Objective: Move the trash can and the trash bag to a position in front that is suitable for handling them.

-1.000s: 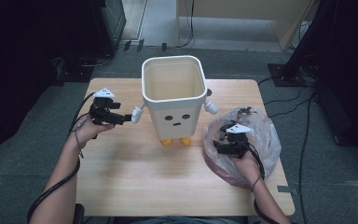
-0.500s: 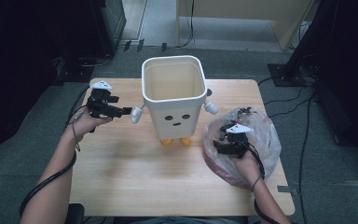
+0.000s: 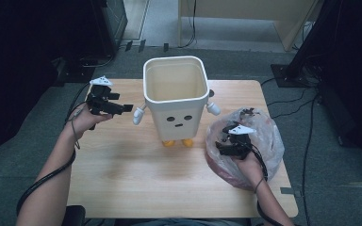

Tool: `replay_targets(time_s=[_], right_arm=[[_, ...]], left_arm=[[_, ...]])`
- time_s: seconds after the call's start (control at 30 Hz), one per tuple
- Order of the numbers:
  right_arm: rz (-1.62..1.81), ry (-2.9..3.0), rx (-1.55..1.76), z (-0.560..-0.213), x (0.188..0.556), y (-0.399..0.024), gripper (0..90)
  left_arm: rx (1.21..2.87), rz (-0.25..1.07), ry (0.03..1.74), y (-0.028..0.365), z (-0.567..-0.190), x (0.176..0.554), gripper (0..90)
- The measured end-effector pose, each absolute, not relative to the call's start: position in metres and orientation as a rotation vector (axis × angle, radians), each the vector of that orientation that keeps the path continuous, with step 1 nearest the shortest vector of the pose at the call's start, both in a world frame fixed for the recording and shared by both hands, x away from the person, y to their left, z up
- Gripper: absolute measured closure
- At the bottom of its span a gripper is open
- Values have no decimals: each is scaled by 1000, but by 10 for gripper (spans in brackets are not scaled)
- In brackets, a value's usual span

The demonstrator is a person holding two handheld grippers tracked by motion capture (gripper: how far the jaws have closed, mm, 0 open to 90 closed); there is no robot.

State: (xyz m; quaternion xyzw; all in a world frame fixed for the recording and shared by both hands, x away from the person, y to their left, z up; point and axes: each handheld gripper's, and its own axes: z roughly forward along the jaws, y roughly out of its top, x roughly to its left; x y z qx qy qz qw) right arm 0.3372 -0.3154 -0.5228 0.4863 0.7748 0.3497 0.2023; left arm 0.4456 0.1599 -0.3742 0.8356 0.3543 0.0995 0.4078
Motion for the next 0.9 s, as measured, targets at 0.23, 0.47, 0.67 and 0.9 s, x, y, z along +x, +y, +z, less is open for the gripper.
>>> replay_targets(time_s=[0.23,0.47,0.67,0.9], right_arm=[[977,2164,1354,-523,337,-315,175],[978,2164,1356,-523,337,-315,175],[979,2165,1355,-523,337,-315,175],[979,2166,1353,-523,337,-315,175]], left_arm=[[2111,243,896,157,-365,447,137],[2121,260,872,155,-356,448,137],[2106,252,871,155,-350,448,137],[2116,255,862,154,-343,449,137]])
